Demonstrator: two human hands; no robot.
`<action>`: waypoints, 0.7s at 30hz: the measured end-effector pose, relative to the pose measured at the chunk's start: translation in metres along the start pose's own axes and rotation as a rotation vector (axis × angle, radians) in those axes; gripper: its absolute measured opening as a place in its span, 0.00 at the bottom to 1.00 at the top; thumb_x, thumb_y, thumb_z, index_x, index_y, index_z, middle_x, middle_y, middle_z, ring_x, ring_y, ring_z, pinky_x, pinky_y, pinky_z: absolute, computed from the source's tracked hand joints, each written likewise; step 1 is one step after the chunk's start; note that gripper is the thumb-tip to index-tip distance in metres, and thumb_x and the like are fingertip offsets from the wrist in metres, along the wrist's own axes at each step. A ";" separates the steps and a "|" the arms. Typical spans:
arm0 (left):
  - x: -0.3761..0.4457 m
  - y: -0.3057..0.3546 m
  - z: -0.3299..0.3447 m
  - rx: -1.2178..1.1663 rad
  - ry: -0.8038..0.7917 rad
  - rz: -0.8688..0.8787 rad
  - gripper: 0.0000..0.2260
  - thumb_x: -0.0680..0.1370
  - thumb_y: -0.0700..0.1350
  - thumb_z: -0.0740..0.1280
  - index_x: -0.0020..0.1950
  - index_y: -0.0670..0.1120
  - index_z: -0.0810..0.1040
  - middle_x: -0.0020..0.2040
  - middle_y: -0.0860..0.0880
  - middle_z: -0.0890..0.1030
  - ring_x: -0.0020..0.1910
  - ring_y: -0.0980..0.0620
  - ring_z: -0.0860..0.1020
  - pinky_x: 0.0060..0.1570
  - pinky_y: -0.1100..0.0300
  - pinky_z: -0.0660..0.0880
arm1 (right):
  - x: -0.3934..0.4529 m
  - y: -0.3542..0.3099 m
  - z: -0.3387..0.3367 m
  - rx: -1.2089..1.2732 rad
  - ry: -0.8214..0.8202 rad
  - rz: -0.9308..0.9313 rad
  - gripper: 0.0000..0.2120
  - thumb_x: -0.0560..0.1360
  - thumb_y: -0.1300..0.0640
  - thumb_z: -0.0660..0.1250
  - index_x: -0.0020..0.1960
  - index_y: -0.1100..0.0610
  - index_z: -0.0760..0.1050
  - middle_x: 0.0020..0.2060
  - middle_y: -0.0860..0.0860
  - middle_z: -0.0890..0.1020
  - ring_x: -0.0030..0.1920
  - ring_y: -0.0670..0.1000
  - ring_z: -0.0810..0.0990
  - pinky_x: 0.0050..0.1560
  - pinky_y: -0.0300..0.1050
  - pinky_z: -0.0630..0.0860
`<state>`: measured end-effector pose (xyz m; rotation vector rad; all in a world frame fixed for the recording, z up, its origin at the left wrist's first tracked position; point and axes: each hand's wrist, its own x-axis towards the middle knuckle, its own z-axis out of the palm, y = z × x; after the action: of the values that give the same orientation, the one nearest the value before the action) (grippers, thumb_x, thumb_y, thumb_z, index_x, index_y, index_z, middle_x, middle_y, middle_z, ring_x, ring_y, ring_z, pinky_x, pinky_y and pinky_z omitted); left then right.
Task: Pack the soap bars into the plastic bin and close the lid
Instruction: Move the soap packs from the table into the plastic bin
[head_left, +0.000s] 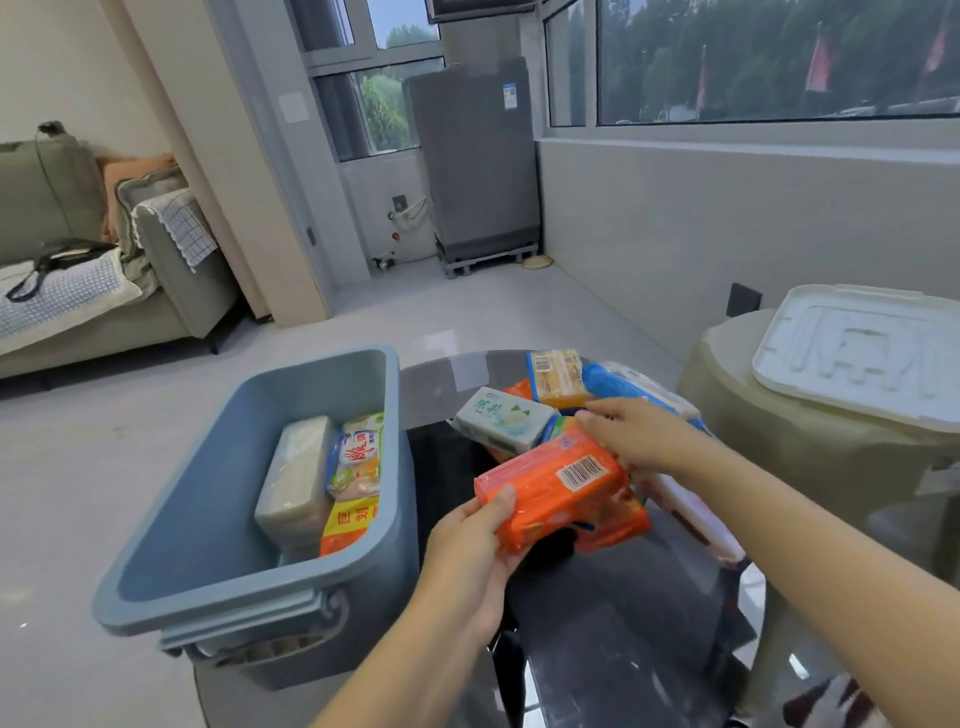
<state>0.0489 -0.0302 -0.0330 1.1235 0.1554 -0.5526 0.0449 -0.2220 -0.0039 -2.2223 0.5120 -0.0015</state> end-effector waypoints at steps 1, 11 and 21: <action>-0.001 -0.001 -0.004 0.003 0.007 -0.017 0.10 0.77 0.37 0.65 0.56 0.34 0.77 0.44 0.40 0.85 0.38 0.49 0.84 0.38 0.58 0.82 | 0.004 -0.001 0.000 0.004 -0.027 0.025 0.18 0.78 0.45 0.55 0.53 0.55 0.76 0.44 0.54 0.80 0.40 0.52 0.78 0.45 0.47 0.75; -0.015 -0.010 -0.029 -0.143 0.113 -0.063 0.12 0.78 0.39 0.63 0.60 0.34 0.74 0.52 0.37 0.82 0.46 0.46 0.81 0.47 0.55 0.77 | 0.015 0.004 0.003 0.225 -0.238 0.032 0.23 0.79 0.43 0.51 0.62 0.56 0.74 0.47 0.56 0.83 0.42 0.51 0.84 0.49 0.45 0.79; -0.019 -0.019 -0.022 -0.104 0.092 -0.006 0.15 0.78 0.39 0.63 0.64 0.36 0.73 0.58 0.37 0.81 0.54 0.44 0.80 0.55 0.53 0.76 | 0.006 0.001 0.025 0.408 -0.557 0.043 0.25 0.77 0.40 0.51 0.64 0.54 0.70 0.59 0.53 0.79 0.56 0.50 0.80 0.55 0.47 0.77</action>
<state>0.0266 -0.0104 -0.0510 1.0480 0.2639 -0.4930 0.0544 -0.2065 -0.0222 -1.7102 0.2221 0.4797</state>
